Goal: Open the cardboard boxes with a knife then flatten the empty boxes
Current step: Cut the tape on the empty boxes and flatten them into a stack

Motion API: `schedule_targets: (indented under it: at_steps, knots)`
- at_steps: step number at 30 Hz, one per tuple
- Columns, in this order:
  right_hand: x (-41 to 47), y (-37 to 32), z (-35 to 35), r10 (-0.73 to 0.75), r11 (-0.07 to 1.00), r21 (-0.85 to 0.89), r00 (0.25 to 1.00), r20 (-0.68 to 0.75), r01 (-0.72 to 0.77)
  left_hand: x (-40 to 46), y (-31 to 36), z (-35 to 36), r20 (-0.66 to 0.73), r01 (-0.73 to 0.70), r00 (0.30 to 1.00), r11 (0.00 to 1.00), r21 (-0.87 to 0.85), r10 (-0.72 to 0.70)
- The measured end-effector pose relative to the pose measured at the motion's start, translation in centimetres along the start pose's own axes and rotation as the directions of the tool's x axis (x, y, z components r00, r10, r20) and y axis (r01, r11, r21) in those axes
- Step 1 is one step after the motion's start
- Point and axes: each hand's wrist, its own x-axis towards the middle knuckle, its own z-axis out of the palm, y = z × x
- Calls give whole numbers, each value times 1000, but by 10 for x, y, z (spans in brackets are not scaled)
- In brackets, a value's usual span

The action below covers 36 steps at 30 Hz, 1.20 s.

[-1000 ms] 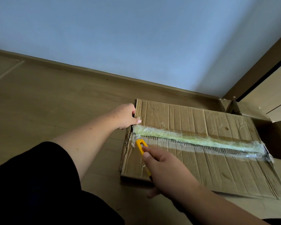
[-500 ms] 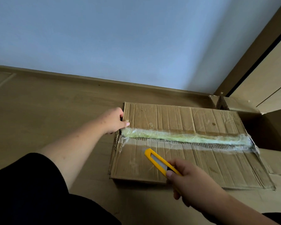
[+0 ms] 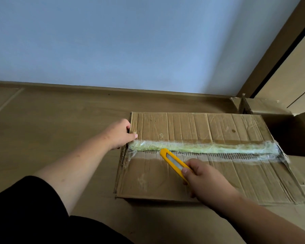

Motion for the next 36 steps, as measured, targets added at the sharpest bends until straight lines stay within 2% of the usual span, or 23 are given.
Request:
schedule_targets:
  at_steps: [4, 7, 16, 19, 21, 23, 25, 27, 28, 30, 34, 36]
  knots:
    - [5, 7, 0, -46, 998, -32, 998, 53, 48, 3, -2, 1, -6, 5, 1000, 1000, -25, -5]
    - [4, 11, -3, -53, 998, 44, 997, 62, 50, 4, 1, 1, -34, 13, 999, 1000, -11, -13]
    - [3, 32, -44, -86, 996, -15, 974, -210, 85, 6, 12, -2, -102, 19, 995, 999, 40, -15]
    - [1, 35, -52, -88, 988, -142, 971, -221, 57, 11, 13, -4, -125, 52, 991, 999, -12, -53]
    - [1, 38, -59, -86, 977, -212, 968, -237, 35, 11, 17, -7, -121, 85, 987, 987, -133, -101]
    - [1, 41, -68, -93, 972, -231, 959, -266, 30, 10, 23, -12, -94, 109, 983, 917, -385, -156]
    - [0, 44, -79, -105, 974, -223, 948, -300, 37, 9, 26, -18, -41, 119, 981, 765, -633, -187]
    - [1, 49, -90, -129, 967, -251, 935, -330, 45, 11, 27, -25, 17, 132, 982, 614, -778, -189]
    - [2, 51, -94, -141, 961, -271, 930, -339, 46, 14, 27, -27, 22, 126, 982, 569, -812, -187]
    - [3, 55, -98, -162, 950, -309, 924, -346, 51, 18, 28, -26, -15, 82, 985, 544, -835, -172]
    - [7, 61, -96, -165, 947, -316, 932, -324, 58, 19, 39, -22, -136, -80, 986, 456, -886, -91]
    - [9, 62, -95, -163, 948, -311, 937, -309, 62, 21, 46, -21, -248, -186, 966, 480, -858, -69]
